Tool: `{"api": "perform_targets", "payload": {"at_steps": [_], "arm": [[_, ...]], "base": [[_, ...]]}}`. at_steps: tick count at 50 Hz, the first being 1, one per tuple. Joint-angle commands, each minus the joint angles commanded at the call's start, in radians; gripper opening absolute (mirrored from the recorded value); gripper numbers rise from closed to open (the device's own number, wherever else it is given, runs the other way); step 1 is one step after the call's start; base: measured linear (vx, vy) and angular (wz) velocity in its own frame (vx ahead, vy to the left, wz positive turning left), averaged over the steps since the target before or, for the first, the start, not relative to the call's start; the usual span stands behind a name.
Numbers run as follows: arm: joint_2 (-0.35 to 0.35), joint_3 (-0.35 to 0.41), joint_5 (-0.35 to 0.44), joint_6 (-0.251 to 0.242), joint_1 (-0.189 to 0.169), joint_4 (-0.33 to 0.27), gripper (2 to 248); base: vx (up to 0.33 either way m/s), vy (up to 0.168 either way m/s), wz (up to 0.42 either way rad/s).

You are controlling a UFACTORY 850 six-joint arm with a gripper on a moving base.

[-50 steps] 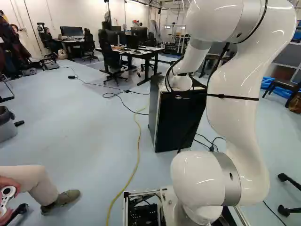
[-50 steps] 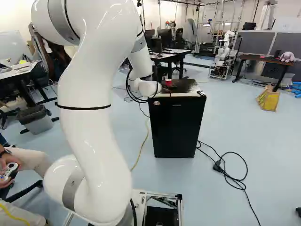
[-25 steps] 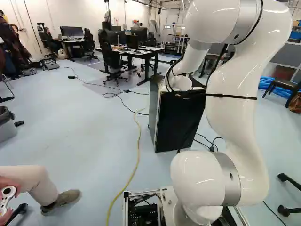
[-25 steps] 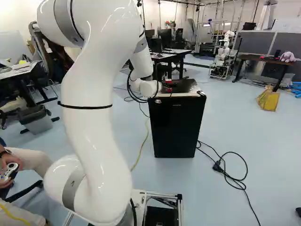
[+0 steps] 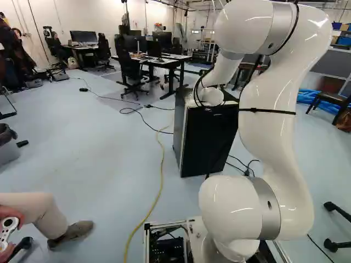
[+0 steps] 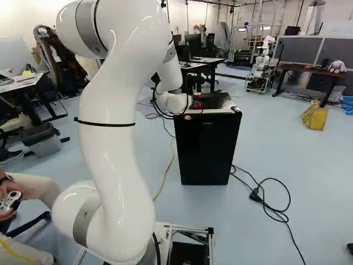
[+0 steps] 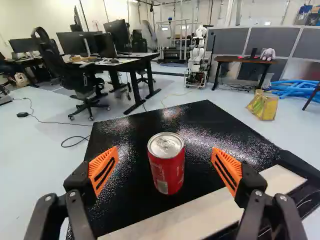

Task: Grab a drink from the fridge

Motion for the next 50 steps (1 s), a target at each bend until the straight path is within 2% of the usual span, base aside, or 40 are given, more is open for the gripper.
{"api": "perform_targets", "payload": {"at_steps": [7, 8, 12, 13, 17, 18, 22, 23, 28, 29, 50], "arm": [[-0.001, -0.001, 0.0, 0.0, 0.0, 0.0, 247], [-0.001, -0.001, 0.0, 0.0, 0.0, 0.0, 215], [-0.001, -0.001, 0.0, 0.0, 0.0, 0.0, 215], [-0.001, -0.001, 0.0, 0.0, 0.0, 0.0, 177], [-0.001, -0.001, 0.0, 0.0, 0.0, 0.0, 177], [-0.001, -0.001, 0.0, 0.0, 0.0, 0.0, 139], [-0.001, -0.001, 0.0, 0.0, 0.0, 0.0, 139], [-0.001, -0.001, 0.0, 0.0, 0.0, 0.0, 103], [-0.001, -0.001, 0.0, 0.0, 0.0, 0.0, 103], [-0.001, -0.001, 0.0, 0.0, 0.0, 0.0, 90], [0.007, -0.001, 0.0, 0.0, 0.0, 0.0, 90]], "base": [[0.0, 0.0, 0.0], [0.0, 0.0, 0.0], [0.0, 0.0, 0.0], [0.0, 0.0, 0.0], [0.0, 0.0, 0.0], [0.0, 0.0, 0.0], [0.0, 0.0, 0.0], [0.0, 0.0, 0.0], [0.0, 0.0, 0.0], [0.0, 0.0, 0.0], [0.0, 0.0, 0.0]]}}
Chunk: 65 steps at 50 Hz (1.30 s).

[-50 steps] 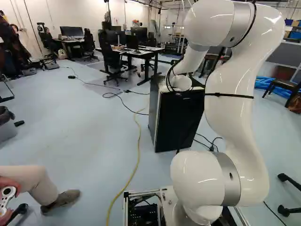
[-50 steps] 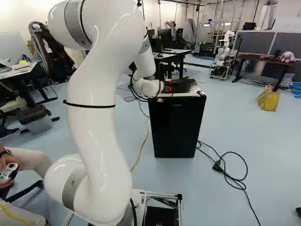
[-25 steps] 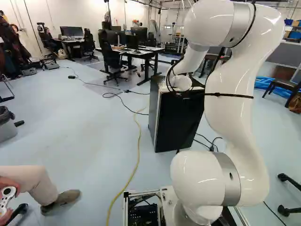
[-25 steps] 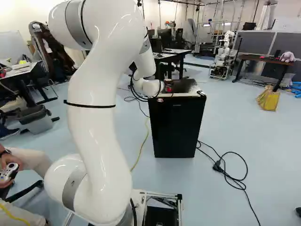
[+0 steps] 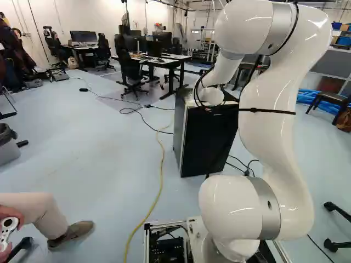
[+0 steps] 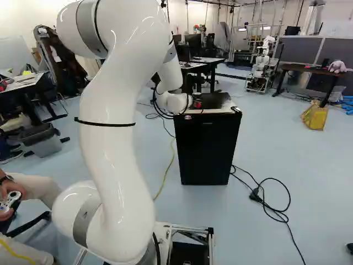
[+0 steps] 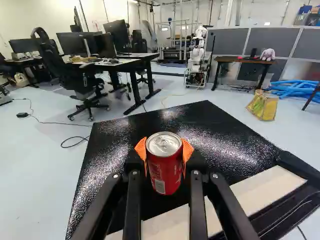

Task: Grab a drink from the fridge

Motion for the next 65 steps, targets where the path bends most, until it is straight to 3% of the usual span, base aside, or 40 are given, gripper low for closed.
{"api": "perform_targets", "payload": {"at_steps": [41, 65], "arm": [[0.056, 0.002, 0.0, 0.0, 0.001, 0.0, 90], [0.096, 0.055, 0.003, 0.0, 0.012, -0.005, 90]], "base": [[0.0, 0.0, 0.0], [0.0, 0.0, 0.0]]}}
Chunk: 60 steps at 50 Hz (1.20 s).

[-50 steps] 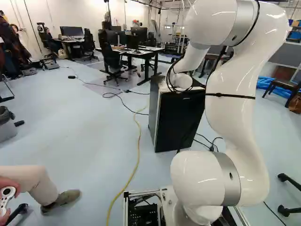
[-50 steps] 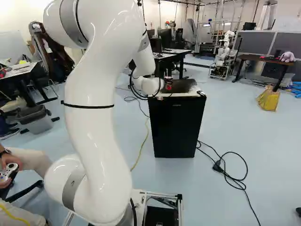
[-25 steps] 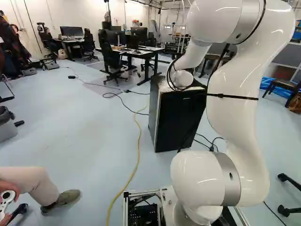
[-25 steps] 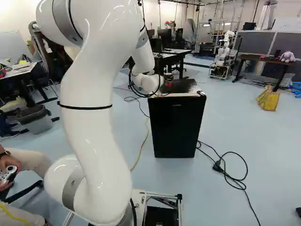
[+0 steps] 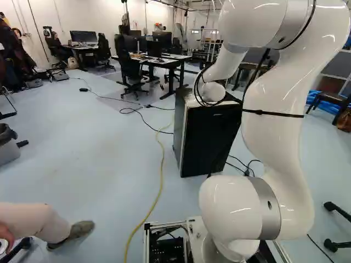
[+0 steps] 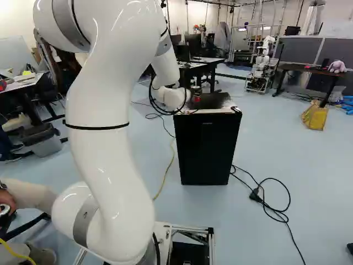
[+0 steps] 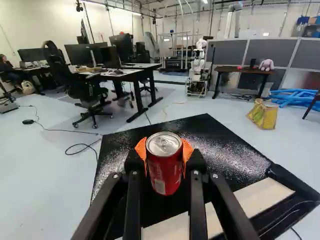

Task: Grab a drink from the fridge

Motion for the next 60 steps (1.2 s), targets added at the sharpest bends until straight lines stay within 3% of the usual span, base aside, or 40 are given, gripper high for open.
{"api": "perform_targets", "payload": {"at_steps": [30, 60], "arm": [[0.122, 0.158, 0.009, 0.0, 0.034, -0.014, 90], [0.32, 0.416, 0.025, 0.0, 0.09, -0.038, 90]], "base": [[0.0, 0.0, 0.0], [0.0, 0.0, 0.0]]}}
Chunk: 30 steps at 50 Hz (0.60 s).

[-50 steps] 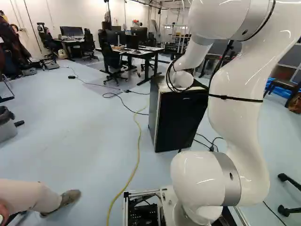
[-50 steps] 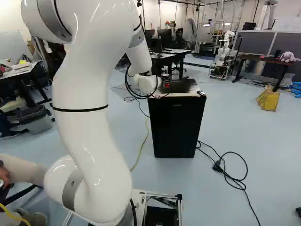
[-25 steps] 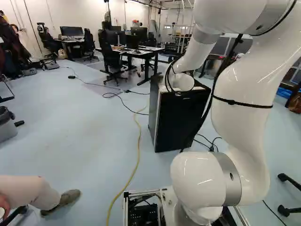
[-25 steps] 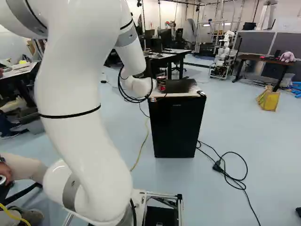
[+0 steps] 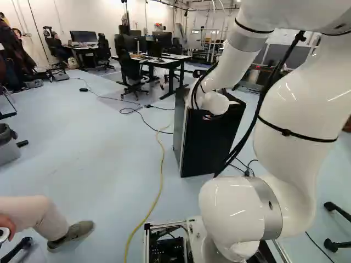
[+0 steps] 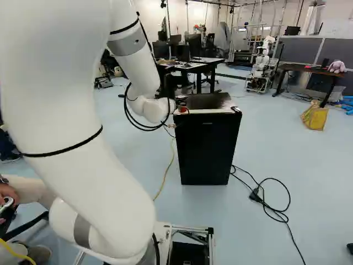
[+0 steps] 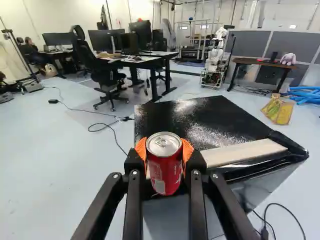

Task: Grab a drink from the fridge

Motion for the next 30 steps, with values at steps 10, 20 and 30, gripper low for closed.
{"api": "perform_targets", "payload": {"at_steps": [10, 20, 30], "arm": [[0.073, 0.095, 0.006, 0.0, 0.02, -0.009, 90], [0.137, 0.178, 0.011, 0.0, 0.038, -0.016, 90], [0.193, 0.251, 0.015, 0.0, 0.054, -0.023, 90]], "base": [[0.0, 0.0, 0.0], [0.0, 0.0, 0.0], [0.0, 0.0, 0.0]]}}
